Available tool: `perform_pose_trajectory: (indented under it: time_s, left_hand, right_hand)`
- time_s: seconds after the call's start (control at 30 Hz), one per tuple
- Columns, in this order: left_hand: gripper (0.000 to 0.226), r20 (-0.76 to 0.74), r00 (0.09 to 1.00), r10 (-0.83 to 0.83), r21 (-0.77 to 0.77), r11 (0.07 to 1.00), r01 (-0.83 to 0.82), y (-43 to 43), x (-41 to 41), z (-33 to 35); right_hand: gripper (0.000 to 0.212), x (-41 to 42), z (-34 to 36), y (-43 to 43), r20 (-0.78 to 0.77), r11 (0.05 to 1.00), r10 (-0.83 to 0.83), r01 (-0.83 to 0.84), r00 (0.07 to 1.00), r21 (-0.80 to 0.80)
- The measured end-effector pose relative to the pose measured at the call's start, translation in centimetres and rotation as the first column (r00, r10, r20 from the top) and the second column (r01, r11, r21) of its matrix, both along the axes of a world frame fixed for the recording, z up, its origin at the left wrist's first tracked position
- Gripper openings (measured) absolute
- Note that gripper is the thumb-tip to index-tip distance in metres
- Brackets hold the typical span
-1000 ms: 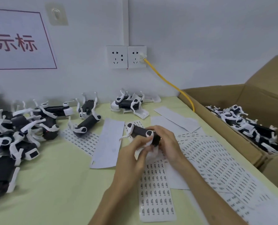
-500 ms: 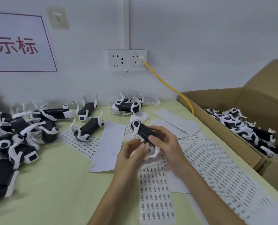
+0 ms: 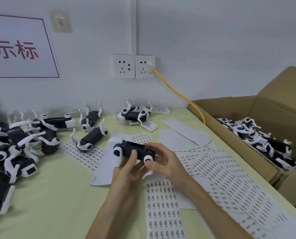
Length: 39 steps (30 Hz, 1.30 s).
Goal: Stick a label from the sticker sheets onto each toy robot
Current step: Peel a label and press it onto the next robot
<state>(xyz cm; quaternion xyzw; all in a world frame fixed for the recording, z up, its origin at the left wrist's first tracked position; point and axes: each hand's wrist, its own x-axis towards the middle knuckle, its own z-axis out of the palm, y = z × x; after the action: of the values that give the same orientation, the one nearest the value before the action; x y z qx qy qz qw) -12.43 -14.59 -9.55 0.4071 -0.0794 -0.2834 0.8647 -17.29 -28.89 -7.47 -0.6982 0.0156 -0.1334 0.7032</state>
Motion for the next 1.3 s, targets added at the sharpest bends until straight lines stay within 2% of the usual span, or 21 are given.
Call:
perform_pose_trajectory:
  time_s: [0.17, 0.3, 0.5, 0.6, 0.7, 0.77, 0.9, 1.0, 1.07, 1.17, 1.3]
  left_hand:
    - [0.045, 0.035, 0.999, 0.013, 0.033, 0.999, -0.014, 0.1, 0.1, 0.1]
    - [0.057, 0.003, 1.000, 0.019, 0.059, 0.998, -0.019, 0.3, 0.4, 0.2]
    - [0.051, -0.003, 0.998, 0.070, 0.002, 0.998, -0.070, 0.3, 0.5, 0.5]
    - [0.058, -0.013, 0.997, 0.076, -0.012, 0.997, -0.076, 0.2, 0.3, 0.6]
    - [0.056, 0.044, 0.997, 0.069, -0.014, 0.998, -0.069, 0.0, 0.0, 0.7]
    - [0.051, 0.061, 0.998, 0.034, -0.024, 0.999, -0.033, -0.1, -0.4, 0.6]
    - [0.043, 0.111, 0.994, -0.018, -0.028, 0.999, 0.021, -0.4, -0.8, 0.2]
    - [0.047, 0.173, 0.985, -0.016, 0.006, 1.000, 0.015, -0.6, -0.9, -0.1]
    - [0.046, 0.226, 0.974, -0.018, 0.060, 0.998, 0.005, -0.8, -0.9, -0.2]
    - [0.044, 0.304, 0.952, -0.033, 0.148, 0.989, -0.013, -0.9, -1.0, -0.3]
    - [0.034, 0.326, 0.941, -0.085, 0.203, 0.979, 0.018, -0.6, -0.7, -0.3]
  right_hand:
    - [0.051, 0.0, 0.1, 0.3, 0.011, 1.000, -0.017, 0.017, 1.000, -0.007]
    - [0.049, 0.1, 0.1, 0.0, 0.045, 1.000, -0.018, 0.018, 0.999, 0.003]
    - [0.056, 0.2, -0.2, -0.3, 0.076, 0.999, 0.035, -0.032, 0.997, -0.037]
    - [0.055, 0.1, -0.1, -0.5, 0.081, 0.999, 0.037, -0.036, 0.996, -0.017]
    - [0.042, 0.0, 0.0, -0.6, 0.107, 0.999, 0.011, -0.017, 0.994, 0.050]
    - [0.035, 0.2, -0.2, -0.6, 0.114, 0.998, -0.063, 0.061, 0.991, 0.014]
    - [0.031, 0.4, -0.5, -0.6, 0.132, 0.990, -0.129, 0.135, 0.983, -0.040]
    - [0.028, 0.4, -0.4, -0.6, 0.132, 0.985, -0.154, 0.163, 0.979, -0.056]
    - [0.035, 0.4, -0.3, -0.5, 0.128, 0.984, -0.162, 0.169, 0.979, -0.049]
    - [0.044, 0.3, -0.3, -0.7, 0.094, 0.987, -0.156, 0.158, 0.983, -0.007]
    - [0.030, 0.0, 0.3, -1.4, -0.007, 0.977, -0.001, 0.002, 1.000, 0.212]
